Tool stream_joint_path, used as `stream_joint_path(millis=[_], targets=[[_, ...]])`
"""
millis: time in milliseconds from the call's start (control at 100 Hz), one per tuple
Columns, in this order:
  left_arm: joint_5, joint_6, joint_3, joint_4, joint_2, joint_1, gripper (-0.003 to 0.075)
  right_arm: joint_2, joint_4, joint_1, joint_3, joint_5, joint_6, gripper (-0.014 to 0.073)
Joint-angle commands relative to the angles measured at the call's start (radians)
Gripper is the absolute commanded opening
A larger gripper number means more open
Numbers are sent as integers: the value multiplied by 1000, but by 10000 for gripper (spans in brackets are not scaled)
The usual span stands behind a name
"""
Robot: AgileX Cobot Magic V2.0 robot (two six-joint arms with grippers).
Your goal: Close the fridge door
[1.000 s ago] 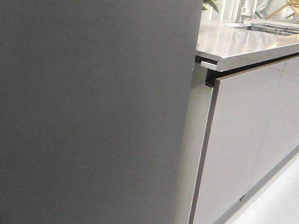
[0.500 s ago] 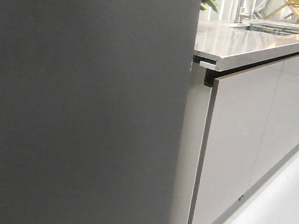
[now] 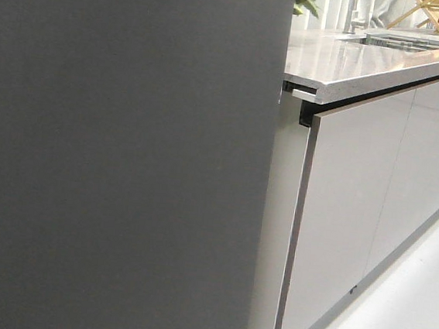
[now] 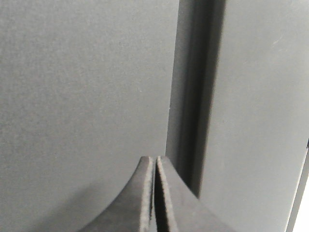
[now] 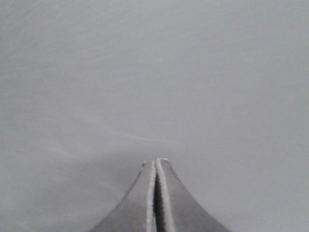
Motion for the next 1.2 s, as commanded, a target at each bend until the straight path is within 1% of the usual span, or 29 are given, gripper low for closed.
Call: stream_joint_path(millis=[0,200,350,610,840,970,1190], targets=[[-77,-4,28,-2,19,-6,-21,-135,6,-58,98,-134,-12,-76],[-77,-4,28,-2,19,-6,-21,-387,9,-206,388,-146,-12,-76],[-77,-4,28,-2,19,-6,-21,-582,16,-319,576,-148,-12,-76],[-77,-4,28,-2,19,-6,-21,-921,16,-467,877,-148,-12,-76],[-77,-4,28,-2,19,-6,-21,-1181,16,-557,1146,-148,-12,-76],[-77,-4,28,-2,19,-6,-21,-1306,16,-590,1279,-148,-12,-76],[-77,-4,28,-2,19,-6,-21,-1421,16,-625,1411,-148,-12,-76]])
